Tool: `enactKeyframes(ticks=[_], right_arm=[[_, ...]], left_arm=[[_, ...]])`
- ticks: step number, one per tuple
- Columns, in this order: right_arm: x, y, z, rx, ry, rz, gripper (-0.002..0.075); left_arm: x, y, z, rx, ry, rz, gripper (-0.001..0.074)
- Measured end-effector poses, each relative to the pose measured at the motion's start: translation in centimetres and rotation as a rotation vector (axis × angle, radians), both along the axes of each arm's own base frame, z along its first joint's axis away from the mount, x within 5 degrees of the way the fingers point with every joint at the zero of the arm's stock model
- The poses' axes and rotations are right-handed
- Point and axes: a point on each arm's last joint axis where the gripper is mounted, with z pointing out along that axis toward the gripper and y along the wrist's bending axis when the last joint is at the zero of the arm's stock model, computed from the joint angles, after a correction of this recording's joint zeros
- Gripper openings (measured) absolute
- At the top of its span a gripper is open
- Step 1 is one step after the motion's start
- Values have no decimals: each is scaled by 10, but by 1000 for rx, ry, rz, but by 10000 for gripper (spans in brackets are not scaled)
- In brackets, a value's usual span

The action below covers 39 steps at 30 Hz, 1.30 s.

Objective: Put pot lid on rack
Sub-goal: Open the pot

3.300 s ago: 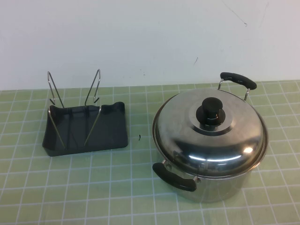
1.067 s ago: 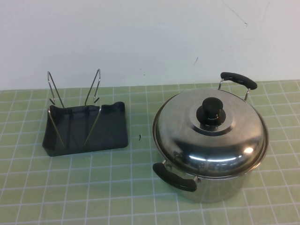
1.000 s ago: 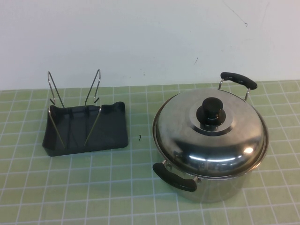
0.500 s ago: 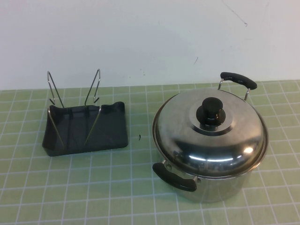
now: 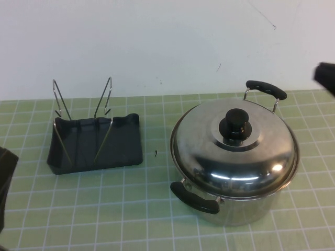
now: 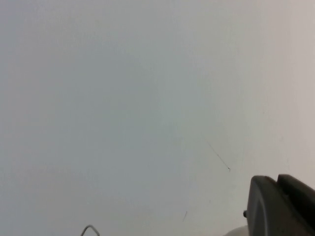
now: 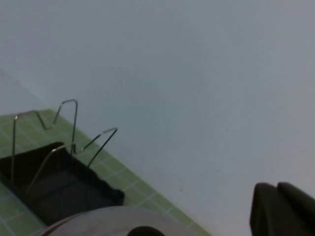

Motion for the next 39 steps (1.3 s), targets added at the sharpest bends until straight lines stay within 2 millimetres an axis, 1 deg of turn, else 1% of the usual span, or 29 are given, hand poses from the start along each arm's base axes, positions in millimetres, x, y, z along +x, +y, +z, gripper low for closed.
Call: enactKeyframes(ticks=[2, 6, 8, 9, 11, 15, 17, 19, 21, 25, 27, 28, 30, 31, 32, 33, 36, 39], right_arm=[[8, 12, -5, -34, 26, 18, -1], [19, 47, -22, -185, 35, 66, 0], [24, 59, -32, -221, 49, 72, 27], [26, 63, -38, -223, 62, 78, 58], [32, 69, -47, -200, 91, 89, 149], [43, 76, -60, -86, 149, 104, 445], [48, 77, -66, -48, 176, 92, 571], [53, 78, -75, -35, 209, 76, 633], [58, 79, -85, -31, 243, 64, 654], [66, 82, -106, -44, 286, 55, 659], [68, 83, -109, -27, 286, 63, 616], [68, 84, -109, -23, 280, 67, 573], [68, 84, -109, -24, 273, 72, 461], [68, 85, -109, -18, 267, 77, 388], [69, 85, -107, -6, 263, 79, 336], [69, 85, -107, -2, 261, 83, 347], [68, 87, -106, 10, 248, 99, 344], [68, 88, -104, 16, 223, 118, 344]], left_arm=[[2, -1, -1, -2, 20, -14, -2], [6, -2, -3, -17, 50, -32, -2], [6, -2, -4, -15, 55, -35, -2], [6, -3, -4, -15, 56, -38, -2], [6, -3, -4, -21, 60, -41, -2], [6, -3, -4, -52, 81, -55, -2], [6, -3, -5, -65, 91, -63, -2], [6, -3, -5, -86, 103, -71, -2], [6, -3, -5, -107, 117, -80, -2], [6, -4, -6, -122, 136, -93, -2], [6, -4, -6, -120, 141, -96, -2], [6, -4, -6, -120, 142, -97, -2], [6, -4, -6, -125, 147, -100, -2], [6, -5, -6, -130, 150, -103, -2], [6, -5, -6, -143, 157, -107, -2], [6, -5, -6, -155, 165, -112, -2], [6, -5, -7, -200, 194, -133, -2], [6, -5, -7, -316, 256, -172, 22]])
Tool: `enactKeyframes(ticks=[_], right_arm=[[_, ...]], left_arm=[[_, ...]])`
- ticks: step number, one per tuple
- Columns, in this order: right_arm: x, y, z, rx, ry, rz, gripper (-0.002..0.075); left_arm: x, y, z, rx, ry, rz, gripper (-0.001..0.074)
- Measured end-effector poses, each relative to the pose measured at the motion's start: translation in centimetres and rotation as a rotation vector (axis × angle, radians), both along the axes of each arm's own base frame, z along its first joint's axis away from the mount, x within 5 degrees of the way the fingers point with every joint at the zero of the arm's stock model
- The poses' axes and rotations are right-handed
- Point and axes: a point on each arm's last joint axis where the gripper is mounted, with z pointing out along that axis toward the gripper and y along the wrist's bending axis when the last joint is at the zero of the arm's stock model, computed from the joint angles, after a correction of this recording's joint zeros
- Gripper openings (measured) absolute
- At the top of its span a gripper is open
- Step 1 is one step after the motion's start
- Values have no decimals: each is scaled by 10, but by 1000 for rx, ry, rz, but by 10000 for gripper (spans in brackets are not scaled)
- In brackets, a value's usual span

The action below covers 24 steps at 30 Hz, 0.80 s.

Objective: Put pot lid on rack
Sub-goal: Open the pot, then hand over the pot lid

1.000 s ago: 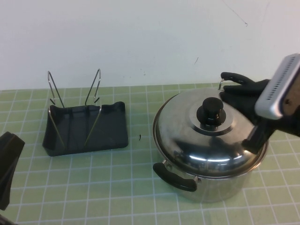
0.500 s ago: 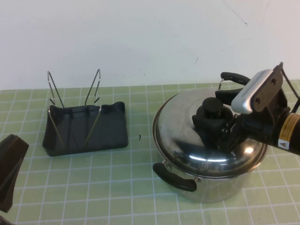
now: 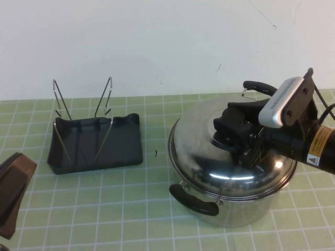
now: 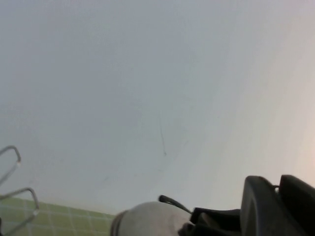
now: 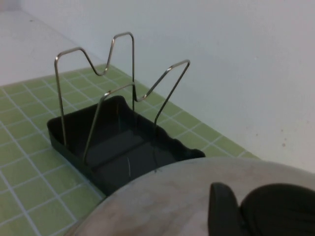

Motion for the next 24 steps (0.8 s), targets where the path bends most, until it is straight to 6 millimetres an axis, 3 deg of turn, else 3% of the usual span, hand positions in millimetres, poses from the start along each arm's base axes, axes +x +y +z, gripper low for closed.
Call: enactKeyframes(ticks=[4, 6, 9, 11, 15, 18, 24], right_arm=[[-4, 0, 12, -9, -76, 16, 344], [-8, -2, 24, -8, -135, 23, 344], [-16, -4, 51, 6, -240, 26, 344], [-22, -5, 73, 27, -308, 37, 344], [-40, 8, 113, 83, -394, 136, 344], [-60, 32, 137, 138, -421, 277, 344], [-96, 75, 148, 169, -391, 444, 344]], left_arm=[[0, 0, 0, -202, 115, -68, 188], [-1, -1, 1, -294, 161, -110, 338], [-3, -4, 2, -389, 218, -182, 552], [-5, -7, 2, -429, 247, -231, 634], [-10, -12, 4, -484, 285, -337, 681], [-12, -14, 5, -500, 293, -380, 689], [-13, -15, 6, -516, 303, -399, 691]])
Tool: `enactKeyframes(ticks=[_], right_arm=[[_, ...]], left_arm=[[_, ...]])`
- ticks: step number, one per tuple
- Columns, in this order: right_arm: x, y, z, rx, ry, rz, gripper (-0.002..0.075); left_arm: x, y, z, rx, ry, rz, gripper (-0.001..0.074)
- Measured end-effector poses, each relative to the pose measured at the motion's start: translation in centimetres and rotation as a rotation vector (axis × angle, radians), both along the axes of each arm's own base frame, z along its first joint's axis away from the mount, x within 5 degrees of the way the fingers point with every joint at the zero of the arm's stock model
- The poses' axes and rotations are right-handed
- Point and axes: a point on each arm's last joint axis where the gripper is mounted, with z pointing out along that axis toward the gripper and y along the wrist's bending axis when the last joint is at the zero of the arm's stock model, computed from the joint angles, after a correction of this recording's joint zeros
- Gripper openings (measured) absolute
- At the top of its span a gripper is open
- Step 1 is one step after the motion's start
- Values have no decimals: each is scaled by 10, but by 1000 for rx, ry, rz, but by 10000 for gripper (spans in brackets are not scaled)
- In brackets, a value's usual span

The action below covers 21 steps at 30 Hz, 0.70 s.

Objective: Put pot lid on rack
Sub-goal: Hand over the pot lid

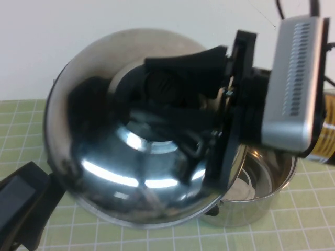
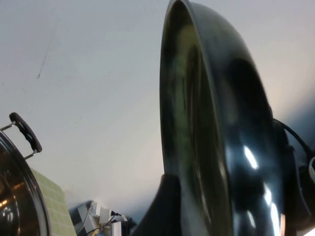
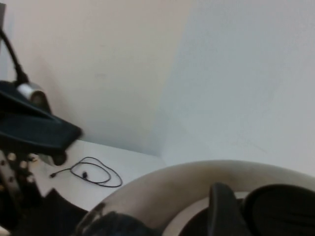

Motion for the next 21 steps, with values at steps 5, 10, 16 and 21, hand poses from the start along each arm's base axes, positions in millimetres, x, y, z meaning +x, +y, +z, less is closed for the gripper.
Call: enactKeyframes(ticks=[5, 10, 16, 21], right_arm=[[-23, 20, -1, -19, 13, 75, 344], [-30, 30, -5, -17, 67, 116, 344], [-31, 41, -16, -3, 106, 192, 344], [-31, 42, -15, 27, 117, 210, 343]], left_arm=[[-1, -1, 0, 7, -7, -18, 692], [-7, -6, 1, 32, -46, -89, 685], [-12, -10, 1, 56, -87, -154, 390], [-15, -12, 3, 57, -109, -176, 143]])
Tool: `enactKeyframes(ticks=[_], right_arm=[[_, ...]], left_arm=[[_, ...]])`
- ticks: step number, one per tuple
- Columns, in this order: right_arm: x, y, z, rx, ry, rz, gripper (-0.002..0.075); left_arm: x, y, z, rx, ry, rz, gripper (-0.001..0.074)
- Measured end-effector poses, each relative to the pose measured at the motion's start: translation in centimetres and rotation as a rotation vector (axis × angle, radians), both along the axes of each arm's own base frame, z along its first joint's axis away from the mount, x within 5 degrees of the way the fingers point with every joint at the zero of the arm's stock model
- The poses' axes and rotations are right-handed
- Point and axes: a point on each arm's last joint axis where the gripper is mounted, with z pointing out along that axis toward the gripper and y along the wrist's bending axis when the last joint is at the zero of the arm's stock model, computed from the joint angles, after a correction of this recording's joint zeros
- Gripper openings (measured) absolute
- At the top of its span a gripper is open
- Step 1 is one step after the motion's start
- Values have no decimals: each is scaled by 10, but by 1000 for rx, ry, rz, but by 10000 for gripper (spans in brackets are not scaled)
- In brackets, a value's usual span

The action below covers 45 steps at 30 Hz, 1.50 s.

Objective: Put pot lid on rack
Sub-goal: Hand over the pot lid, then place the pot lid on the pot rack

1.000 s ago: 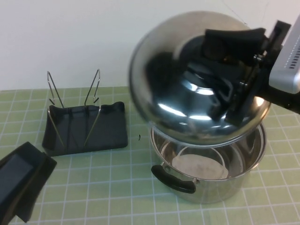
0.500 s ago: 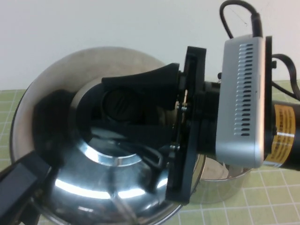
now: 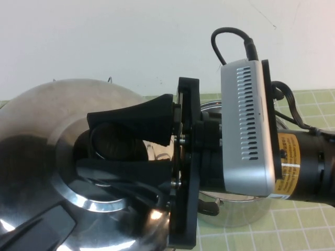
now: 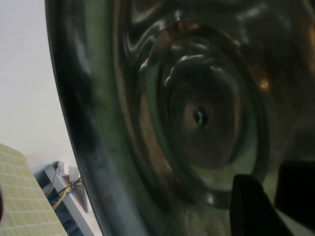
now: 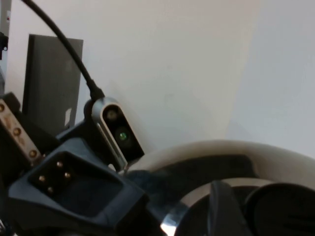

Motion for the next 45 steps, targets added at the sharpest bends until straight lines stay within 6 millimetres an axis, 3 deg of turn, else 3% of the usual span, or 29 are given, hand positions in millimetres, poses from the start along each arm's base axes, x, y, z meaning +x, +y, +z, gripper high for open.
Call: enactKeyframes(ticks=[6, 9, 12, 19, 23, 26, 30, 32, 38, 42, 45], right_arm=[[0, 0, 0, 4, -9, 5, 375], [-2, 0, 2, 19, -26, 14, 544], [-3, 0, 6, 40, -69, 21, 643], [-5, -1, 37, 130, -149, 33, 678], [-15, -14, 58, 143, -291, -17, 587], [-22, -28, 69, 62, -413, -104, 415], [-28, -46, 76, -72, -467, -199, 140], [-34, -54, 79, -121, -462, -206, 65], [-54, -76, 83, -200, -421, -174, 6], [-63, -87, 80, -200, -383, -181, 1], [-66, -93, 73, -207, -373, -196, 0]], left_arm=[[-1, -1, 1, 11, -11, -10, 128], [-1, -2, -4, 60, -5, -10, 106], [2, -1, -2, 91, -1, 25, 106], [5, 2, 34, 300, -124, 170, 105], [16, 10, 60, 504, -163, 327, 105], [34, 14, 76, 567, -159, 399, 105], [74, 14, 87, 659, -147, 391, 105], [99, 13, 87, 714, -142, 354, 105], [175, 11, 67, 834, -75, 275, 106], [209, 11, 50, 893, -52, 249, 106], [224, 12, 37, 940, -55, 237, 106]])
